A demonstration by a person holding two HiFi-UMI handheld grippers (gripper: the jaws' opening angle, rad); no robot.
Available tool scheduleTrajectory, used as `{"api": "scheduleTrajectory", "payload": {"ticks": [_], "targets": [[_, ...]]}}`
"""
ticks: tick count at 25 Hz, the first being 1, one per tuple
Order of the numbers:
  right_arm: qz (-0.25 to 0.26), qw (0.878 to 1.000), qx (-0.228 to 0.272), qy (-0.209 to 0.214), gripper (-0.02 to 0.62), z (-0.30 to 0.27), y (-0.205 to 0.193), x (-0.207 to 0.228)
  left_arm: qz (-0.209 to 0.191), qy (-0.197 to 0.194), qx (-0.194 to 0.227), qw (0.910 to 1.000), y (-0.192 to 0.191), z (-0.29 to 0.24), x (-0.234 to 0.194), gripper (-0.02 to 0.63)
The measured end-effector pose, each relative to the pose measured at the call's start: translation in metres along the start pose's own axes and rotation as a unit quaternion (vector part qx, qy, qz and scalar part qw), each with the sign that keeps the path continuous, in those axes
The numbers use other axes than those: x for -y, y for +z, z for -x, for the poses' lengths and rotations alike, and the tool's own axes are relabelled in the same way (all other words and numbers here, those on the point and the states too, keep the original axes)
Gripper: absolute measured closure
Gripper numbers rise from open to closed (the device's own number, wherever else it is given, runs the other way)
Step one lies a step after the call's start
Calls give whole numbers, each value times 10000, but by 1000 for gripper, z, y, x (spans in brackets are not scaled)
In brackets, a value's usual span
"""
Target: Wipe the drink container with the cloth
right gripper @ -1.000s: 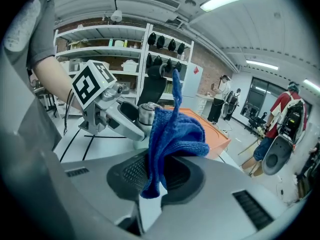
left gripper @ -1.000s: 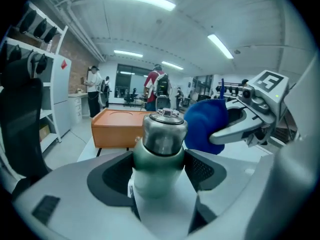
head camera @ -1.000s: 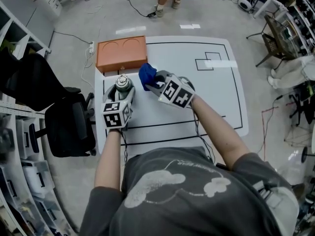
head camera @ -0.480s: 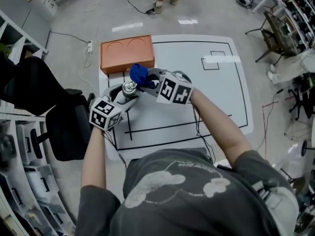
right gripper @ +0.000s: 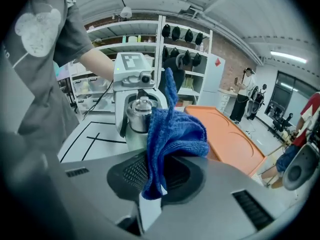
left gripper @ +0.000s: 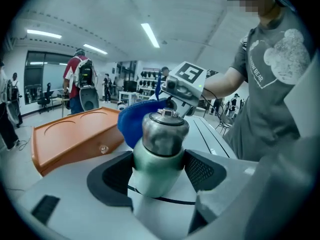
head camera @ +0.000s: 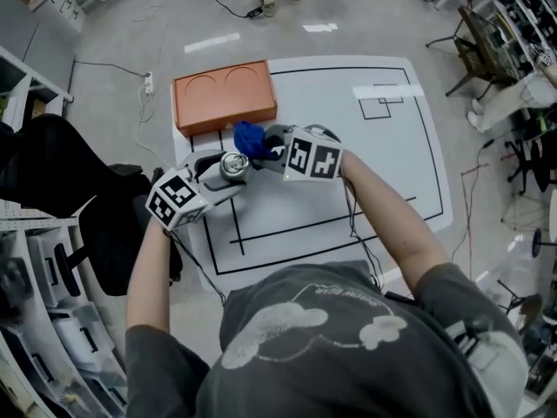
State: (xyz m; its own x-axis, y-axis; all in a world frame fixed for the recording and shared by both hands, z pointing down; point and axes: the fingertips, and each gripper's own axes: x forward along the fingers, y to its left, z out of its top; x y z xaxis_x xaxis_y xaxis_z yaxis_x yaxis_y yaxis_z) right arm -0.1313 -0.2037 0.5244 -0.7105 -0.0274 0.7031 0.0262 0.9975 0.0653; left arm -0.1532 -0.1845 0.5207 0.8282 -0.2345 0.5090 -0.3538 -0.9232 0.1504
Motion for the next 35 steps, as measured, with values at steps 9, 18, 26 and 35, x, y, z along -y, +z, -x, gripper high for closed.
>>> {"api": "scheduleTrajectory", "payload": {"ticks": [9, 18, 26, 35], "targets": [[-388, 9989, -246, -46, 552, -23, -27, -7, -199, -387, 20, 9990, 0, 2, 0, 282], [-418, 9984, -178, -340, 551, -13, -25, -4, 729, 670, 365, 9944, -1, 4, 0, 282], [-260, 9985, 50, -474, 551, 3, -23, -8, 1938, 2553, 1290, 9384, -2, 26, 8, 281], [-167, 9974, 84, -690, 551, 29, -37, -15, 2671, 4631, 1365, 8340, 1, 12, -2, 224]]}}
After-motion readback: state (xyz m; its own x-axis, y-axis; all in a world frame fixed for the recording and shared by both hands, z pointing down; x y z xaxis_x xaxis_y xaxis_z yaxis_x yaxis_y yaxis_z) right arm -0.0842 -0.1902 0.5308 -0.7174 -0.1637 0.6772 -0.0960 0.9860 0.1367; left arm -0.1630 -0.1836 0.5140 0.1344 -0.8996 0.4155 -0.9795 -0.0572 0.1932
